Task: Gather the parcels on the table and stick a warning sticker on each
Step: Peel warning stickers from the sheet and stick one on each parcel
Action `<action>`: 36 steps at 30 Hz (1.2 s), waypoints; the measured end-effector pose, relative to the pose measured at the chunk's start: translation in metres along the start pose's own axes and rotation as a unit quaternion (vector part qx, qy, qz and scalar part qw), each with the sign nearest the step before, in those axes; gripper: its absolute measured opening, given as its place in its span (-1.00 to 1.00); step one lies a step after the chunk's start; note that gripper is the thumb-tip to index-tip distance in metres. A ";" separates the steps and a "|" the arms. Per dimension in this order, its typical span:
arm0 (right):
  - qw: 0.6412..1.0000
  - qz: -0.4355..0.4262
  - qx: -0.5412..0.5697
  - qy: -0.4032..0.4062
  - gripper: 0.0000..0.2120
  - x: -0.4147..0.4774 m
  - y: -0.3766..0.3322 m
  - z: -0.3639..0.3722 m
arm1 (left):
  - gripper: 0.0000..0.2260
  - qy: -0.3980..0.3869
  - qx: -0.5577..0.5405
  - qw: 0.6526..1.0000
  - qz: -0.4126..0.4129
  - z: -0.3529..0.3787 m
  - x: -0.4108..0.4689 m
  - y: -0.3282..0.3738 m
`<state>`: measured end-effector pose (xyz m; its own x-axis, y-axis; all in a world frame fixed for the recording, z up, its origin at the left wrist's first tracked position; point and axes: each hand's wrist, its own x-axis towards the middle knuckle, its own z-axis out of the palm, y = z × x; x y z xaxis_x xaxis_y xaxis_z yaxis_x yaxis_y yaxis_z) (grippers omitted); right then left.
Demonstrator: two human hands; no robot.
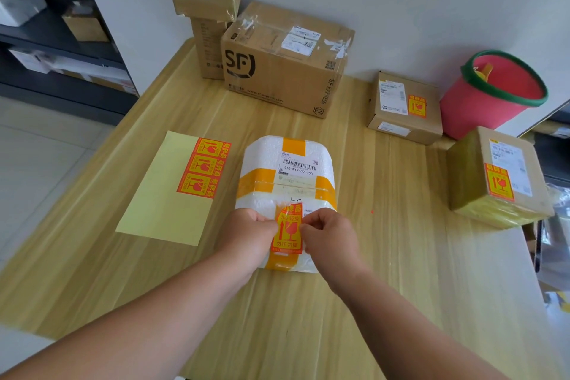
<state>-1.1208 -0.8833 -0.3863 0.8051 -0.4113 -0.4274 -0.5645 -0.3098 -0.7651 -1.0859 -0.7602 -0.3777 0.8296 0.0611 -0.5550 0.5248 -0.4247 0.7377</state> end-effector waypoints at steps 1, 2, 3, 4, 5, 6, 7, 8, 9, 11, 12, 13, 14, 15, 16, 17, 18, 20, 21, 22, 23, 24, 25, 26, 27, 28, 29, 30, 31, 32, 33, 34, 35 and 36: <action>1.000 -0.001 -0.004 -0.001 -0.86 0.001 0.000 0.000 | -0.86 0.001 0.003 1.000 -0.001 0.000 0.001 0.000; 1.000 -0.003 -0.009 -0.002 -0.86 0.002 0.000 0.000 | -0.86 0.003 0.007 1.000 -0.001 0.001 0.002 0.000; 1.000 -0.006 -0.015 -0.003 -0.87 0.002 0.000 0.000 | -0.86 0.004 0.012 1.000 0.001 0.001 0.002 0.000; 1.000 -0.009 -0.022 -0.003 -0.87 0.003 0.000 0.000 | -0.85 0.005 0.017 1.000 0.004 0.001 0.002 -0.001; 0.999 -0.011 -0.030 -0.004 -0.87 0.003 -0.001 0.000 | -0.85 0.006 0.021 1.000 0.005 0.002 0.002 -0.001; 0.999 -0.013 -0.037 -0.006 -0.87 0.003 0.000 0.000 | -0.85 0.007 0.025 1.000 0.005 0.002 0.003 -0.001; 0.999 -0.014 -0.045 -0.007 -0.88 0.004 0.000 0.000 | -0.85 0.009 0.031 0.999 0.005 0.002 0.004 -0.001; 0.998 -0.016 -0.054 -0.008 -0.88 0.004 0.000 0.000 | -0.85 0.012 0.040 0.999 0.006 0.002 0.004 -0.002; 0.998 -0.019 -0.065 -0.008 -0.88 0.004 0.000 0.000 | -0.85 0.015 0.054 0.998 0.008 0.002 0.005 -0.003; 0.995 -0.025 -0.094 -0.008 -0.90 0.004 -0.001 0.001 | -0.85 0.024 0.094 0.995 0.014 0.002 0.006 -0.003; 0.993 -0.029 -0.112 -0.007 -0.90 0.004 -0.001 0.001 | -0.85 0.025 0.121 0.992 0.020 0.001 0.006 -0.003; 0.991 -0.036 -0.129 -0.004 -0.91 0.003 -0.002 0.001 | -0.85 0.024 0.148 0.988 0.028 0.001 0.006 -0.002; 0.988 -0.044 -0.147 0.000 -0.92 0.003 -0.002 0.001 | -0.86 0.024 0.174 0.984 0.039 0.000 0.005 -0.002; 0.984 -0.055 -0.168 0.008 -0.94 0.002 -0.003 0.002 | -0.88 0.027 0.201 0.978 0.056 0.000 0.005 -0.002; 0.979 -0.069 -0.191 0.018 -0.96 0.002 -0.003 0.001 | -0.89 0.035 0.230 0.969 0.077 -0.001 0.004 -0.001; 0.974 -0.081 -0.209 0.028 -0.95 0.001 -0.002 0.000 | -0.91 0.046 0.258 0.960 0.101 -0.001 0.002 0.000; 0.971 -0.090 -0.217 0.035 -0.91 0.001 -0.001 -0.001 | -0.92 0.060 0.281 0.950 0.124 -0.001 0.001 0.000; 0.972 -0.105 -0.208 0.035 -0.85 0.002 0.005 -0.006 | -0.84 0.089 0.301 0.937 0.152 -0.004 0.000 0.000; 0.970 -0.121 -0.206 0.035 -0.84 0.003 0.009 -0.008 | -0.79 0.105 0.309 0.930 0.172 -0.007 -0.001 -0.001; 0.966 -0.150 -0.208 0.039 -0.86 0.003 0.013 -0.009 | -0.77 0.119 0.319 0.913 0.225 -0.010 0.001 -0.004; 0.955 -0.202 -0.209 0.055 -0.90 0.004 0.018 -0.010 | -0.80 0.122 0.335 0.880 0.314 -0.012 0.004 -0.009; 0.936 -0.268 -0.213 0.076 -0.94 0.006 0.023 -0.010 | -0.84 0.121 0.354 0.832 0.409 -0.013 0.007 -0.015; 0.912 -0.331 -0.223 0.095 -0.92 0.007 0.027 -0.009 | -0.86 0.120 0.369 0.778 0.494 -0.013 0.010 -0.023; 0.888 -0.381 -0.234 0.106 -0.87 0.009 0.030 -0.007 | -0.88 0.112 0.382 0.731 0.554 -0.013 0.013 -0.030; 0.870 -0.415 -0.244 0.107 -0.83 0.011 0.034 -0.005 | -0.90 0.106 0.393 0.698 0.589 -0.013 0.016 -0.035; 0.856 -0.437 -0.255 0.106 -0.80 0.014 0.036 -0.003 | -0.93 0.106 0.401 0.678 0.607 -0.012 0.019 -0.039; 0.845 -0.450 -0.269 0.107 -0.77 0.016 0.038 -0.001 | -0.91 0.107 0.412 0.671 0.607 -0.011 0.022 -0.041; 0.837 -0.454 -0.285 0.109 -0.74 0.018 0.041 0.001 | -0.87 0.107 0.428 0.671 0.596 -0.011 0.026 -0.042; 0.832 -0.453 -0.301 0.110 -0.71 0.019 0.044 0.002 | -0.82 0.102 0.443 0.677 0.578 -0.010 0.029 -0.043; 0.830 -0.448 -0.314 0.109 -0.68 0.020 0.046 0.004 | -0.76 0.092 0.458 0.687 0.557 -0.011 0.032 -0.044; 0.830 -0.441 -0.324 0.106 -0.65 0.020 0.048 0.005 | -0.70 0.082 0.469 0.697 0.537 -0.011 0.034 -0.044; 0.832 -0.432 -0.332 0.104 -0.63 0.020 0.050 0.006 | -0.65 0.073 0.478 0.704 0.521 -0.012 0.036 -0.044; 0.833 -0.424 -0.340 0.106 -0.61 0.020 0.052 0.007 | -0.61 0.065 0.487 0.708 0.508 -0.014 0.036 -0.045; 0.833 -0.414 -0.351 0.107 -0.60 0.020 0.053 0.007 | -0.58 0.056 0.498 0.708 0.498 -0.015 0.036 -0.045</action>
<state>-1.1335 -0.9017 -0.4385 0.9627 0.0728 0.2605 0.1410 -0.9570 -0.2535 -1.0769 -0.7256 -0.4249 0.7325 -0.6694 0.1240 -0.6795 -0.7299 0.0745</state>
